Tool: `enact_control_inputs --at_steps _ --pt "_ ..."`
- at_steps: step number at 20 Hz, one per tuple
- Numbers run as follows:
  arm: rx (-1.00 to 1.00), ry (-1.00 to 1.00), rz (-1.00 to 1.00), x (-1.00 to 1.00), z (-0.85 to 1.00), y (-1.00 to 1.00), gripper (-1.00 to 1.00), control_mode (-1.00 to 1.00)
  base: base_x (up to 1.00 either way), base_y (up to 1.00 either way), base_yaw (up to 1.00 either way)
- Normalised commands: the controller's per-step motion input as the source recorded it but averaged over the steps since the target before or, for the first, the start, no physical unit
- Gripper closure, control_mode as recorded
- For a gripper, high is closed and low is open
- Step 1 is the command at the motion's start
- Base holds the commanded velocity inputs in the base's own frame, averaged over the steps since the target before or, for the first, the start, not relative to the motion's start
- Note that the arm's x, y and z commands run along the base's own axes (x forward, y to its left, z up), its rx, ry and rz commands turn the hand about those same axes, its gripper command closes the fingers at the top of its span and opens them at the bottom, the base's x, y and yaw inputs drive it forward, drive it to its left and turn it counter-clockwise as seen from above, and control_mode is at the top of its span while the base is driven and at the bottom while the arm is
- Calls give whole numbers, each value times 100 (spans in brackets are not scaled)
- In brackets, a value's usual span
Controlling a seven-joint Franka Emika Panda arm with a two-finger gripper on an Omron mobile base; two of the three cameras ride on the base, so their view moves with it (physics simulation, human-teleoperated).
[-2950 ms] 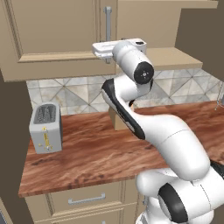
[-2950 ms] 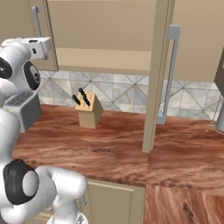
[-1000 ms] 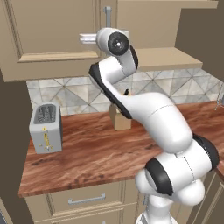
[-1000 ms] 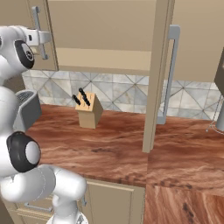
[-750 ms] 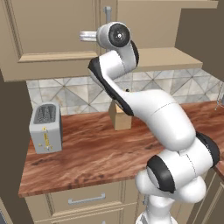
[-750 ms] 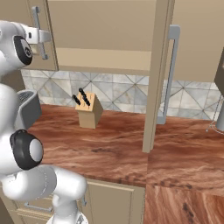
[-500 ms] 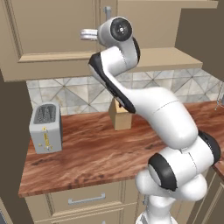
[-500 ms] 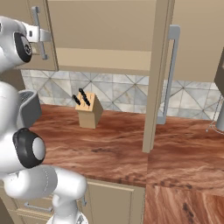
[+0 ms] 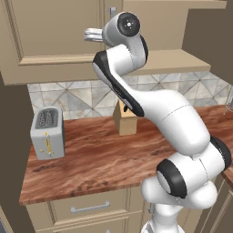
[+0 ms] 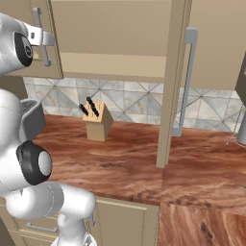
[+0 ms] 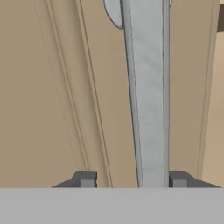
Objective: Open the cabinet, pick the kettle from the cabinet, and place it in the sink.
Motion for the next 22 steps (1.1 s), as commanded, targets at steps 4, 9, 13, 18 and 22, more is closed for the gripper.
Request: enact_control_inputs --at_steps 4,9,13,18,22 --pt "4 4 0 0 -43 47 100 -100 0 0 0" --pt "3 2 0 -5 -34 51 100 -100 0 0 0" --pt "2 0 0 -23 -32 63 100 -100 0 0 0" --pt "2 0 0 -51 -29 67 100 -100 0 0 0" --pt "2 0 0 -60 -28 73 100 -100 0 0 0"
